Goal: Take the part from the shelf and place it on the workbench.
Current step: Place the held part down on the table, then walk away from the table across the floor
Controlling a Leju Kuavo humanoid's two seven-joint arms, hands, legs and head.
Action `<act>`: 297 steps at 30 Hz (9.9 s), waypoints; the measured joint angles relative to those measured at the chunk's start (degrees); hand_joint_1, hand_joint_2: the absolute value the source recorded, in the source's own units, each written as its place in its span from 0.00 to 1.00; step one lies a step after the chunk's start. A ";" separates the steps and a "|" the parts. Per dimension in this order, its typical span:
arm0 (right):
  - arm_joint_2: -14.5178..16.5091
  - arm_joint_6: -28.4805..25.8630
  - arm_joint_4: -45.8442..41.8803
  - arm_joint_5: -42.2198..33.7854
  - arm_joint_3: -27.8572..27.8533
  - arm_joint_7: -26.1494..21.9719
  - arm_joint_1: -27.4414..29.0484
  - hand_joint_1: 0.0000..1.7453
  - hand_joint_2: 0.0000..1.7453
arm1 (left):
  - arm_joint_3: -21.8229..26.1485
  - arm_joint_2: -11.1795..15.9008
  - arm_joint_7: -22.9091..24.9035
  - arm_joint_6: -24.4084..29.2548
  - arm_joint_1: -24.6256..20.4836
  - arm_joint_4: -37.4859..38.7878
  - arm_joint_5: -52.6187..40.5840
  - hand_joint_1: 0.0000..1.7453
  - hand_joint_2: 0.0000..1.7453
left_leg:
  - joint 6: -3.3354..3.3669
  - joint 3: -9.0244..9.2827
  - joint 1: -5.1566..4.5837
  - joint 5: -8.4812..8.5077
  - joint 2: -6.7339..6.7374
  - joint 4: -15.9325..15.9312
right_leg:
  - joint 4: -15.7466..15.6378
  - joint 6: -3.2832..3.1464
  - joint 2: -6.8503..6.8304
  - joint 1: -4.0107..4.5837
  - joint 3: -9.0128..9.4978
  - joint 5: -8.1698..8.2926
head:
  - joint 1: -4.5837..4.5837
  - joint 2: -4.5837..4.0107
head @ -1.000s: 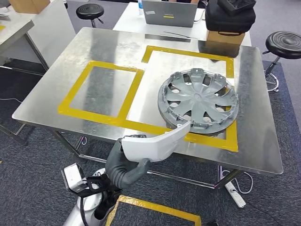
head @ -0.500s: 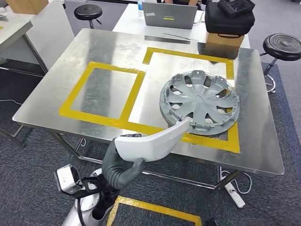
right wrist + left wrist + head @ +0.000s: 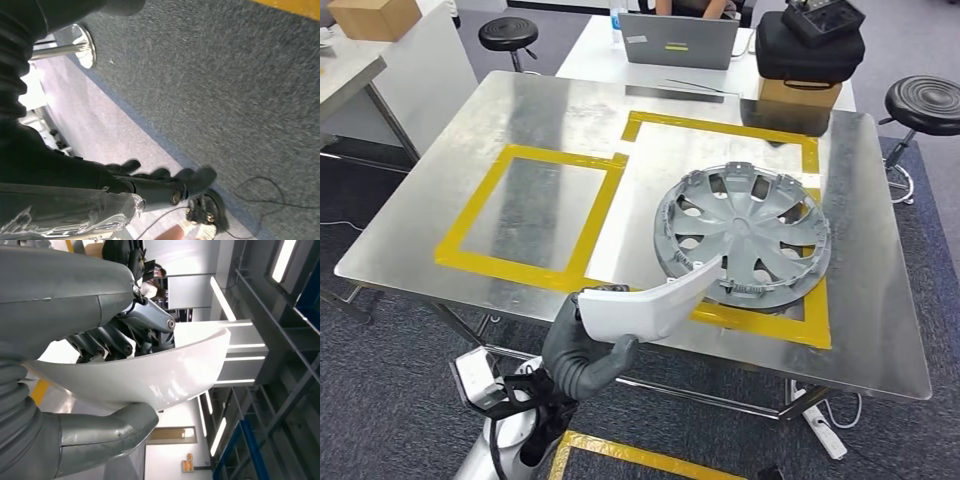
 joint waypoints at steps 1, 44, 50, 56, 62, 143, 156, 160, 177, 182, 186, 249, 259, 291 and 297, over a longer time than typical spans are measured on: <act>0.00 0.00 0.00 0.01 -0.01 0.01 0.01 0.00 1.00 | -0.02 0.01 -0.04 0.04 -0.01 0.01 -0.04 1.00 1.00 | -0.27 -0.21 0.00 -0.34 0.01 0.72 | -0.08 -0.29 0.05 -0.11 0.14 -0.07 | -0.14 0.00; 0.00 3.17 0.00 0.35 10.87 2.41 -2.91 0.00 1.00 | 1.78 -3.57 0.97 35.96 -26.43 15.21 -27.87 1.00 1.00 | 0.22 -6.65 -0.11 4.65 -0.01 1.28 | 0.05 0.42 0.37 -0.07 1.71 -1.93 | -0.12 0.00; 0.00 3.91 0.00 0.35 12.57 3.02 -3.63 0.00 1.00 | 0.84 -2.76 11.46 49.26 -35.68 29.45 -52.06 1.00 1.00 | 1.85 -6.73 0.19 5.05 -0.18 0.76 | 9.67 2.07 0.25 -0.34 -3.34 -6.71 | 0.52 0.00; 0.01 4.90 0.01 0.34 14.45 3.21 -4.27 0.00 1.00 | -0.37 0.69 25.55 50.14 -44.49 47.57 -77.03 1.00 1.00 | 1.52 -6.45 -0.01 4.77 -0.23 0.93 | 6.66 1.97 0.26 -0.41 -2.92 -2.28 | 0.68 0.00; -0.02 5.50 0.07 0.35 16.16 3.42 -4.82 0.00 1.00 | -3.77 5.50 34.78 41.48 -50.43 59.20 -87.43 1.00 1.00 | -0.24 -7.11 -0.25 4.37 -0.16 1.40 | 0.49 0.07 0.54 -0.39 -0.31 -0.55 | 0.43 0.00; 0.02 6.02 0.22 0.33 17.56 2.89 -5.37 0.00 0.00 | 8.08 6.22 26.13 31.77 -46.33 69.18 -78.23 0.00 1.00 | 1.36 -8.03 0.50 5.25 -0.36 1.84 | 14.94 2.18 0.28 -0.64 -6.67 -8.24 | 0.59 0.00; 0.02 6.09 0.24 0.33 17.52 2.89 -5.51 0.00 0.00 | 8.43 6.13 26.67 30.26 -47.28 69.16 -78.77 0.00 1.00 | -1.27 -10.21 0.29 1.78 -0.29 6.76 | 0.72 -0.55 0.41 -0.57 0.09 -1.15 | 0.26 0.00; 0.02 6.12 0.24 0.33 17.52 2.87 -5.42 0.00 0.00 | 8.43 6.13 26.67 30.26 -46.83 69.16 -78.88 0.00 1.00 | -1.66 -15.83 0.33 -2.12 -0.25 18.26 | 0.74 -0.78 0.34 -0.57 0.11 -1.19 | 0.10 0.00; 0.01 5.14 0.24 -0.31 17.27 2.69 -4.29 0.00 0.00 | 16.53 2.49 5.28 43.09 -49.24 62.81 -57.97 0.00 1.00 | 1.36 -7.89 0.54 5.31 -0.34 1.72 | 14.25 2.15 0.29 -0.47 -6.42 -6.16 | 0.69 0.00; -0.02 4.31 0.24 -0.77 16.73 2.38 -3.98 0.00 0.00 | 17.09 0.28 -0.86 39.07 -41.77 44.75 -36.34 0.00 1.00 | 0.16 -7.83 0.12 5.04 -0.42 1.93 | 1.30 1.37 0.50 -0.48 0.31 -1.82 | 0.66 0.00; -0.02 3.55 0.24 -1.42 15.89 2.00 -3.00 0.00 0.00 | 14.95 -1.38 -1.09 29.83 -31.30 24.18 -17.65 0.00 1.00 | -0.88 -8.74 0.28 2.76 -0.26 4.32 | 1.09 -0.23 0.66 -0.64 0.41 -1.86 | 0.34 0.00; -0.01 4.17 0.22 -2.03 9.18 -4.57 0.51 0.00 0.00 | 7.56 -0.75 -1.05 -17.26 1.18 -8.29 0.80 0.00 0.25 | -1.29 -10.29 0.35 -1.60 -0.13 10.73 | 0.23 -0.83 0.36 -0.45 3.04 -3.18 | 0.23 0.00; -0.08 4.33 0.22 -1.86 9.13 -4.33 0.52 0.00 0.00 | 6.03 -0.58 -1.04 -16.08 0.65 -6.14 3.20 0.00 1.00 | 0.19 -5.57 0.11 3.77 -0.30 1.46 | 0.33 0.60 0.56 -0.04 2.28 -2.31 | 0.28 0.00; -0.24 4.26 0.22 -1.79 8.70 -4.23 0.13 0.00 0.00 | 5.24 -0.45 -1.09 -14.31 0.29 -4.23 3.23 0.00 1.00 | 0.73 -0.77 0.18 0.74 0.01 -0.18 | -0.43 1.22 0.28 -0.12 -0.52 1.15 | 0.02 0.00; -0.24 4.29 0.22 -1.72 8.35 -3.84 0.39 0.00 0.00 | 6.27 -0.30 -1.09 -10.90 0.22 0.12 0.54 0.00 1.00 | 2.01 -4.98 0.24 4.49 0.30 -0.21 | 15.36 2.40 0.20 -0.32 -4.95 -10.01 | 0.34 0.00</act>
